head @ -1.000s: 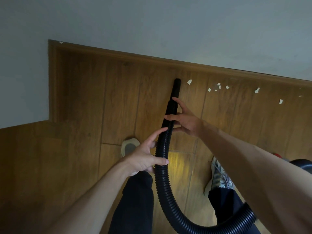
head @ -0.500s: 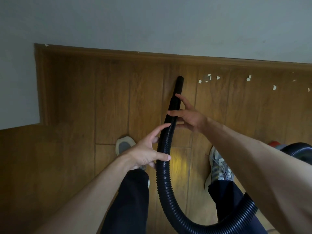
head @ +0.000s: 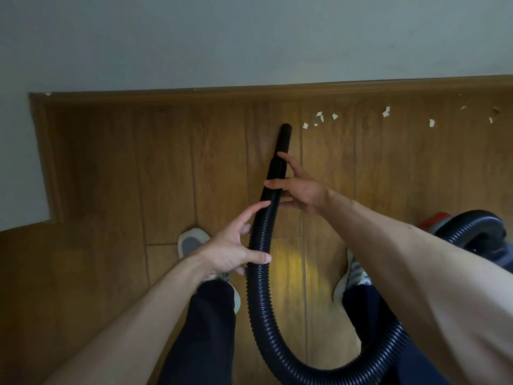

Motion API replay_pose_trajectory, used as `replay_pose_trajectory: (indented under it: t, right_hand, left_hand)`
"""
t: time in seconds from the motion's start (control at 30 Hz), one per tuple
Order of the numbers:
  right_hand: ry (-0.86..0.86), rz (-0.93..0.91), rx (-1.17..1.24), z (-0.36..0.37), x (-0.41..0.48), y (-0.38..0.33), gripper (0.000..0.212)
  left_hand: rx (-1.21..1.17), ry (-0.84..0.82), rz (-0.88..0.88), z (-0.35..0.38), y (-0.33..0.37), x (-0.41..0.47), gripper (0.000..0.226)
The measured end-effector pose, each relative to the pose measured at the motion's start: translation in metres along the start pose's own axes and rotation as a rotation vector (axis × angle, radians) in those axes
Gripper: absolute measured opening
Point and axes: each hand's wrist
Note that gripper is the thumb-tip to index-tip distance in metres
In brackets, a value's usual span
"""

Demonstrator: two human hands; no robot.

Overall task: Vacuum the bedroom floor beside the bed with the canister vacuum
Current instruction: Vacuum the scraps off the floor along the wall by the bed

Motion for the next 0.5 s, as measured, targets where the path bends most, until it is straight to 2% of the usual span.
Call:
replay_pose_trajectory:
  t: [0.27,0.5]
  right_hand:
    - [0.018,-0.018,0.027,-0.045,-0.01,0.005,0.089]
    - [0.01,-0.031,0.046,-0.067,-0.011,0.003,0.09]
  left_hand:
    - [0.153,-0.028,-0.007,0.031,0.008,0.026,0.099]
    - [0.196,-0.031,-0.016,0.046,0.016,0.041,0.1]
Point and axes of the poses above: each hand's wrist, its own x-axis towards the middle knuckle, its own z-axis out of the palm, y = z × x, and after that the axes turned 7 degrees about z, right-handed
